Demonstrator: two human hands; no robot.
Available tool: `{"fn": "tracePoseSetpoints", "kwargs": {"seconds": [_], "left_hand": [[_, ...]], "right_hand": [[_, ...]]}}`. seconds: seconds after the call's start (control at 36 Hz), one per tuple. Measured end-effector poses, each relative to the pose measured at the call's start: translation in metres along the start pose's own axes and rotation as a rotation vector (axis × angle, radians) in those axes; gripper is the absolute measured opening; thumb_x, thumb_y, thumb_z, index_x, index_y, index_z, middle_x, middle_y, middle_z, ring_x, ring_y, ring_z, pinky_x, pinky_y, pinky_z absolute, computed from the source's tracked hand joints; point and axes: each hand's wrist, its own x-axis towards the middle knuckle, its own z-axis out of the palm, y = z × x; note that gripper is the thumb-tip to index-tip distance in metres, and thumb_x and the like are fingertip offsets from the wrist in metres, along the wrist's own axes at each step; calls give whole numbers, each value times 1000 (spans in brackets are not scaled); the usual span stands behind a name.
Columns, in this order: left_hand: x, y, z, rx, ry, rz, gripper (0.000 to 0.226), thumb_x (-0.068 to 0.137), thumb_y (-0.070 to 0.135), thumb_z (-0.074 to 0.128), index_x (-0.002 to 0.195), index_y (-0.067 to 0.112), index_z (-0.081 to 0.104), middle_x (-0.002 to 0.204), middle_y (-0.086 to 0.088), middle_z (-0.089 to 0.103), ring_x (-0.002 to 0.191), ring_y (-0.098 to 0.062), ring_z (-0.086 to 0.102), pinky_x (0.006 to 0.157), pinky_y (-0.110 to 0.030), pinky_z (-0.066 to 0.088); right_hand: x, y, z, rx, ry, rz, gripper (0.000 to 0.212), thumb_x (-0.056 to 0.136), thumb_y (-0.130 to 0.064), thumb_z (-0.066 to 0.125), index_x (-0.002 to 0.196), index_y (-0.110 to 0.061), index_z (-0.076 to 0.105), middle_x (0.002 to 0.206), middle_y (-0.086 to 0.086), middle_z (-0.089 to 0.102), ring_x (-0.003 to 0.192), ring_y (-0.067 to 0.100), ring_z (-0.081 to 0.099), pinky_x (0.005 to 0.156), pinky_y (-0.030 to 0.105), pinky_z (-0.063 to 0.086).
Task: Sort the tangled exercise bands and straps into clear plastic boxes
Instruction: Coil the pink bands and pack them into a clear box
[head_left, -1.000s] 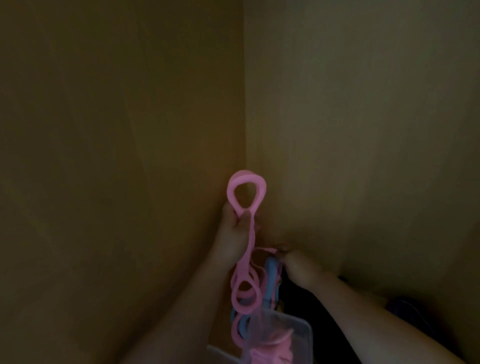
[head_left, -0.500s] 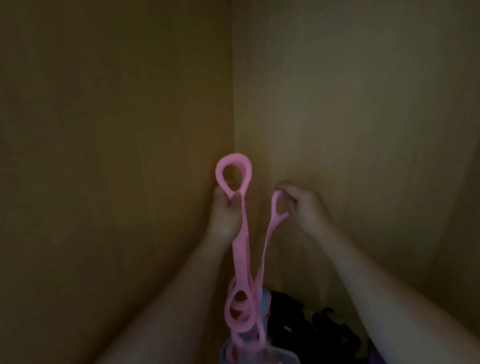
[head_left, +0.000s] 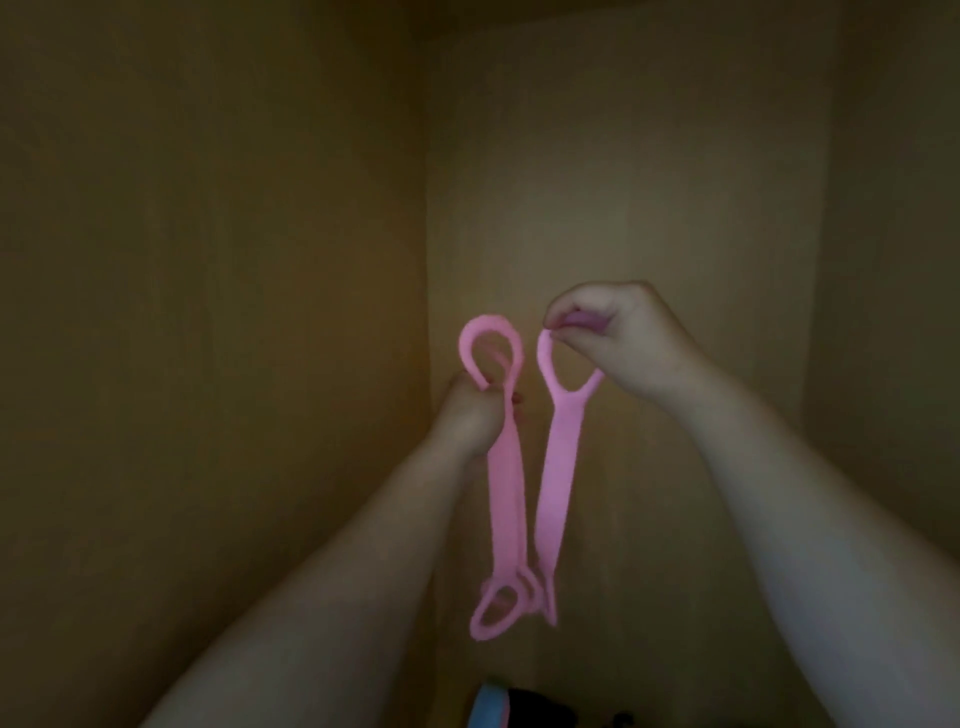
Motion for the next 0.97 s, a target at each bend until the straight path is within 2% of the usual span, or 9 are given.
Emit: {"fn": "tracePoseSetpoints", "kwargs": {"seconds": [0.11, 0.25, 0.33, 0.5, 0.61, 0.69, 0.81, 0.89, 0.97], "left_hand": [[-21, 14, 11, 15, -125, 36, 19, 90, 2, 44, 87, 4, 63, 78, -16, 65, 67, -24, 59, 63, -35, 46], [-46, 10, 23, -95, -200, -9, 19, 87, 20, 49, 97, 14, 64, 103, -15, 67, 83, -29, 63, 81, -44, 51], [-61, 7, 29, -361, -191, -101, 22, 97, 21, 47, 90, 4, 60, 86, -18, 68, 59, -24, 58, 59, -32, 49], [-83, -1, 25, -483, -291, -79, 36, 102, 36, 36, 92, 8, 58, 80, -13, 68, 62, -22, 58, 62, -32, 47], [-91, -4, 18, -426, -356, -49, 18, 101, 16, 40, 113, 5, 48, 93, -18, 64, 62, -18, 59, 59, -27, 50], [-94, -5, 14, -293, -380, 35, 23, 102, 10, 37, 122, 0, 41, 93, -15, 63, 61, -12, 61, 61, -25, 50], [-93, -9, 10, -286, -350, 90, 19, 102, 13, 38, 118, 5, 45, 89, -13, 65, 62, -16, 61, 62, -29, 51], [-91, -12, 10, -322, -340, 78, 29, 101, 16, 40, 126, 4, 46, 87, -18, 65, 66, -26, 62, 69, -38, 54], [-91, -16, 11, -279, -351, 48, 37, 101, 19, 41, 133, 1, 39, 90, -21, 62, 67, -31, 61, 72, -43, 54]], "right_hand": [[8, -17, -5, -60, -49, 1, 16, 80, 4, 68, 90, -7, 73, 85, -1, 68, 81, 1, 61, 77, 13, 45], [8, -25, -5, -71, -57, 55, 14, 81, 1, 68, 91, -8, 73, 85, -4, 68, 79, 1, 60, 77, 10, 43], [1, -28, -5, -10, 10, 99, 15, 81, -1, 70, 88, -14, 71, 82, -4, 67, 78, -2, 59, 78, 12, 45], [-16, -26, 1, -81, 7, 19, 15, 78, -3, 72, 93, -5, 73, 89, -3, 65, 85, 11, 61, 81, 20, 45], [-23, -25, 2, -22, -4, 61, 19, 76, -3, 75, 95, -6, 72, 91, -2, 66, 85, 11, 61, 80, 17, 45], [-25, -23, 6, -35, 17, 42, 23, 73, -7, 79, 95, -7, 73, 93, 1, 65, 87, 14, 59, 79, 20, 44], [-29, -23, 7, 147, 18, 279, 32, 79, -16, 77, 110, -10, 69, 104, 1, 66, 93, 8, 60, 82, 12, 44], [-36, -22, 9, 428, -88, 400, 9, 90, -14, 64, 98, -16, 69, 84, -2, 70, 72, 7, 63, 74, 23, 53], [-41, -21, 13, 494, -37, 396, 14, 93, -13, 60, 84, -20, 68, 58, -5, 60, 50, 8, 53, 53, 22, 46]]}}
